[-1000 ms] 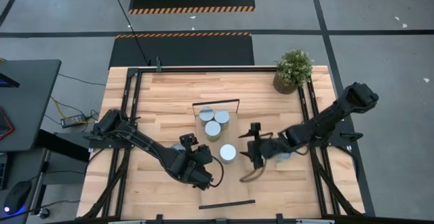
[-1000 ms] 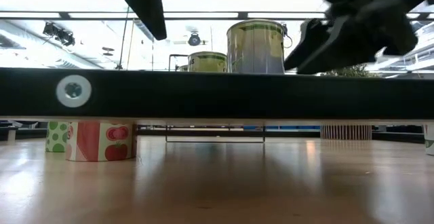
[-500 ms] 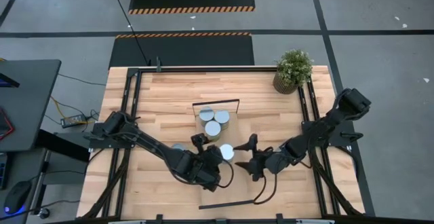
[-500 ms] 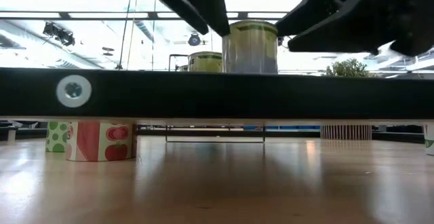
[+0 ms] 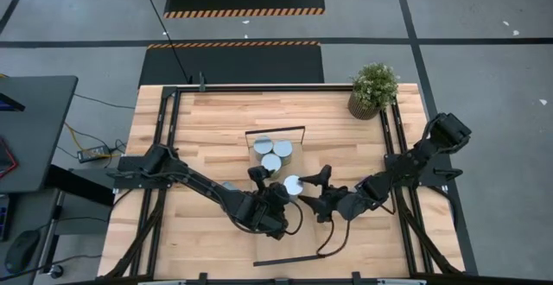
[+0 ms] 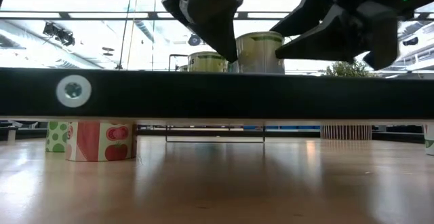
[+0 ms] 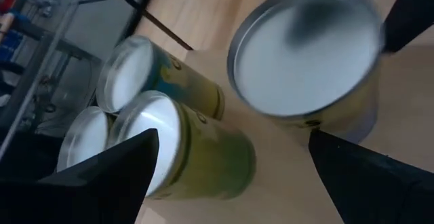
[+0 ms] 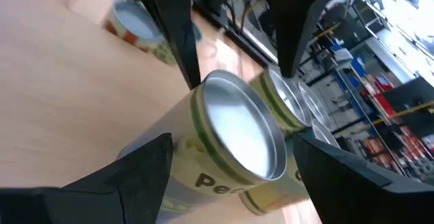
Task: Pick and place cans onto a shelf
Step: Adjust the large canned peas on the shelf
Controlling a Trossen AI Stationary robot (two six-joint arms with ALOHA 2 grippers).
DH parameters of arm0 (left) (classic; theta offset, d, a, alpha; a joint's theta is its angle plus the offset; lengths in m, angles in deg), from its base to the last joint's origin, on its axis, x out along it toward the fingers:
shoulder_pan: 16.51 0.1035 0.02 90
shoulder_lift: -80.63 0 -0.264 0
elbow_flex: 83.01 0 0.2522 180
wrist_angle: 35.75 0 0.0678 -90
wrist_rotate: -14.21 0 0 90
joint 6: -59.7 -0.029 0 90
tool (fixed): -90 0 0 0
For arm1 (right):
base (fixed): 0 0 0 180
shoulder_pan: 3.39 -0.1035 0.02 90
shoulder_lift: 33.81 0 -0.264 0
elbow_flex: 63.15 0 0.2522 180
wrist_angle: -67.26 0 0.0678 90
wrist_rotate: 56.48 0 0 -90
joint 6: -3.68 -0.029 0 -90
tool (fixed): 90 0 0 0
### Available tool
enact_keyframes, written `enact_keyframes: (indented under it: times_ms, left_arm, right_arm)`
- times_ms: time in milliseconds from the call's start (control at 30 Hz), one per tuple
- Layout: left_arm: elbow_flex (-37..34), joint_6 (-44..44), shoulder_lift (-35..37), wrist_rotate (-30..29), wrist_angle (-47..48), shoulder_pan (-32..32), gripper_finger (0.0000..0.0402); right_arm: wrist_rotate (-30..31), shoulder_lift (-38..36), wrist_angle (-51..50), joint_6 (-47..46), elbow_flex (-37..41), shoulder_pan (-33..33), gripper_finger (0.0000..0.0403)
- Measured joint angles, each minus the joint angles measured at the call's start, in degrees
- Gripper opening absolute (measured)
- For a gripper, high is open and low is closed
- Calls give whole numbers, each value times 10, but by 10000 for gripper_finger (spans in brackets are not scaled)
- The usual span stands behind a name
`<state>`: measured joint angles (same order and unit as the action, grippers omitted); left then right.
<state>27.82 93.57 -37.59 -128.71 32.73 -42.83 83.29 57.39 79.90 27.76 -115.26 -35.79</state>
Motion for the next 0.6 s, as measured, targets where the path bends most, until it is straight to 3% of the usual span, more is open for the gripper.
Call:
enact_keyframes:
  times_ms: [167,600]
  left_arm:
    - [0,18,0,-29,0,5,386]
    - [0,45,0,-36,-9,31,386]
  right_arm:
    - [5,0,0,-3,0,16,313]
    - [32,0,2,-5,0,37,313]
